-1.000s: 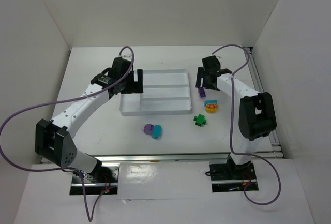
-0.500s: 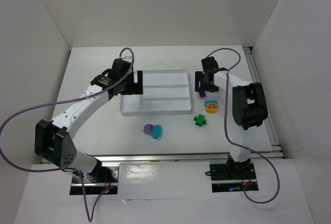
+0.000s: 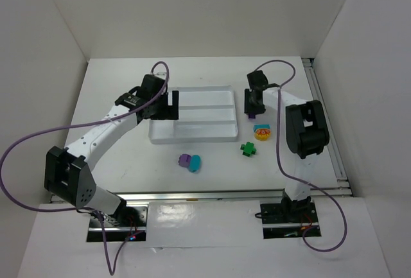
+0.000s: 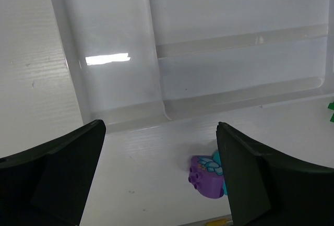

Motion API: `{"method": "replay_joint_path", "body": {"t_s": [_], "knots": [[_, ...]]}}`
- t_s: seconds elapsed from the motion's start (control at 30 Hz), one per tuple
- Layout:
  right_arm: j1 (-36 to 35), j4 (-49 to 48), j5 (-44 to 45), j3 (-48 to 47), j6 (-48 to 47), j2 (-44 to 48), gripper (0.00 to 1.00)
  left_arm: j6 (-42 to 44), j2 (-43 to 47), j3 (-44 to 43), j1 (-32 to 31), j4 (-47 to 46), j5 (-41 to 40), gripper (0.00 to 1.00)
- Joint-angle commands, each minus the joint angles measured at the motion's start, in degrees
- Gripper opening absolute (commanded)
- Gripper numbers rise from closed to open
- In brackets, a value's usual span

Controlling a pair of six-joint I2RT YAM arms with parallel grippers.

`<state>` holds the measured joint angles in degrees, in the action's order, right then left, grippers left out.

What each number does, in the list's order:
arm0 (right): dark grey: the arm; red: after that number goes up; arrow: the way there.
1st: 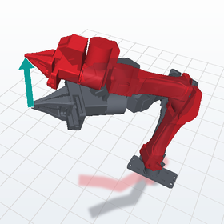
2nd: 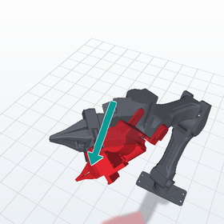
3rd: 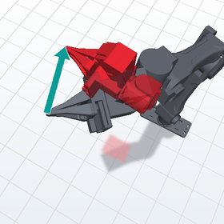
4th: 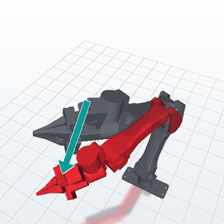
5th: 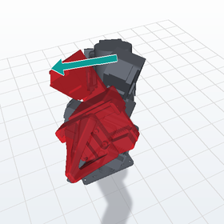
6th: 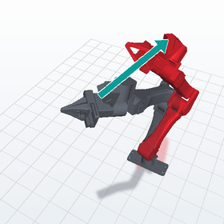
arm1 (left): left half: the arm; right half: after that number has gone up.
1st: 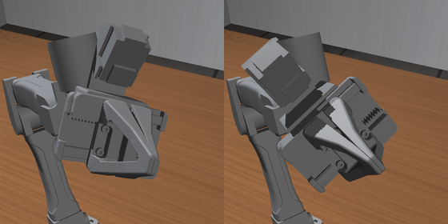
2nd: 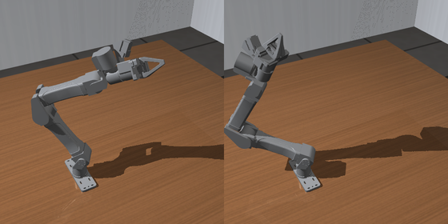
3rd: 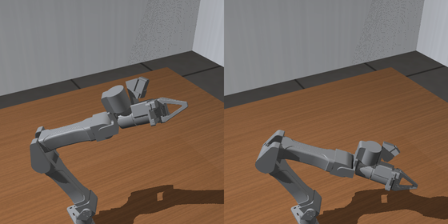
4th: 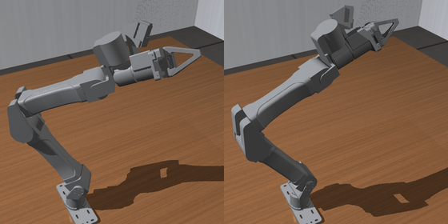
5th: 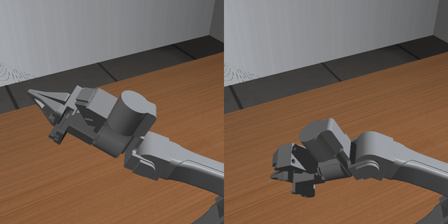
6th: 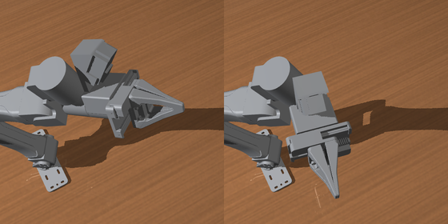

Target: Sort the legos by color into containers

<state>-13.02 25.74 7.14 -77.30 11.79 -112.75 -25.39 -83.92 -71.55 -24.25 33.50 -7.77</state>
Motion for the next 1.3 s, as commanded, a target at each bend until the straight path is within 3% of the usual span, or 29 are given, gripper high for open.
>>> {"method": "replay_joint_path", "body": {"t_s": [0.0,0.07,0.2,0.47,0.67,0.77,0.9,1.07,1.27], "knots": [[-3.59,-1.74,1.65,-5.58,1.74,5.78,0.4,1.3,-0.1,-1.22,-0.27,2.53,0.3,1.0],[-5.43,-1.74,2.19,-8.56,2.79,6.58,0.33,0.6,-0.1,-0.7,-0.27,3.76,1.0,1.0],[-8.95,-1.13,2.71,-14.8,3.33,4.39,0.33,-3.26,1.74,0.88,-0.27,5.96,-2.15,0.95],[-13.87,-0.34,2.09,-30.34,5.35,-8.35,0.33,-6.42,8.94,3.26,-0.27,8.43,-6.72,0.86],[-15.55,-0.25,2.09,-36.24,6.4,-13.71,0.34,-6.43,14.22,5.54,-0.27,7.99,-7.61,0.87],[-16.08,1.68,2.09,-38.02,7.01,-15.65,0.34,-6.43,14.75,6.25,-0.27,7.99,-6.47,0.83],[-16.6,1.69,3.93,-38.02,7.63,-16.36,0.4,-6.95,14.75,7.48,-0.27,7.99,-3.32,0.82],[-17.13,1.69,4.55,-38.02,8.16,-15.67,0.81,-6.96,14.13,6.87,-0.27,7.99,0.56,0.82],[-17.13,2.21,6.14,-35.39,7.11,-9.43,0.81,-6.96,13.61,6.33,-0.27,8.52,1.17,0.83]]}}
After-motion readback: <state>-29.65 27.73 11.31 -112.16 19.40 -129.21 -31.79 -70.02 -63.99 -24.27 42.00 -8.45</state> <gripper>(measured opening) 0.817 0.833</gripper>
